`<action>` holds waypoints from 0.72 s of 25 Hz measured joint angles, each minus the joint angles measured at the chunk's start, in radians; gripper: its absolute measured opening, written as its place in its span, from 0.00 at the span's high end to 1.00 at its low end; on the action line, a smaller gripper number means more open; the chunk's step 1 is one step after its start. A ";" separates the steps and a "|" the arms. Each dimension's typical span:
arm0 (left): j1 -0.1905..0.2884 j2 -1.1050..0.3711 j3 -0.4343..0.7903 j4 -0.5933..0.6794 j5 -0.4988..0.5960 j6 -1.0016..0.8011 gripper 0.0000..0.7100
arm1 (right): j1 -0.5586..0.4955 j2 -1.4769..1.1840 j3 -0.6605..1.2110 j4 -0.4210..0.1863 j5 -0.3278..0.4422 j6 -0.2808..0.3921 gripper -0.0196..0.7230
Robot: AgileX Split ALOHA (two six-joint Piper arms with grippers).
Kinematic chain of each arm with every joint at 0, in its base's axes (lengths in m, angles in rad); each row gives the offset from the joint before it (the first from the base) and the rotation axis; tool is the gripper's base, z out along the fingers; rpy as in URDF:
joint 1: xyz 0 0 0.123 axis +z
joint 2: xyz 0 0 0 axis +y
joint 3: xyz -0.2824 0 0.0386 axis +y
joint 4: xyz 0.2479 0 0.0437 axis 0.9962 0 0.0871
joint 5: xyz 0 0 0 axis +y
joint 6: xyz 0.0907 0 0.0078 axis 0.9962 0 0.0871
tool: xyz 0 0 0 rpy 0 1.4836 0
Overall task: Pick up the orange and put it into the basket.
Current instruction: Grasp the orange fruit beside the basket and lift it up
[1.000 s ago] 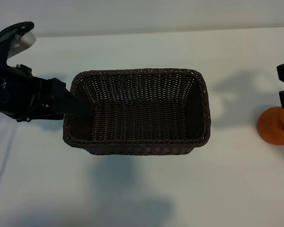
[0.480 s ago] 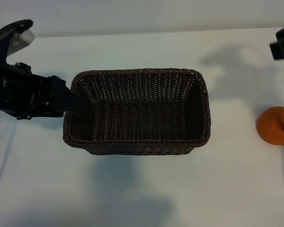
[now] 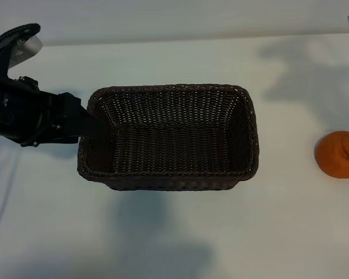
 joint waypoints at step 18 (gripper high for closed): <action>0.000 0.000 0.000 0.000 0.000 0.001 0.20 | -0.271 0.152 0.000 0.207 0.018 -0.140 0.35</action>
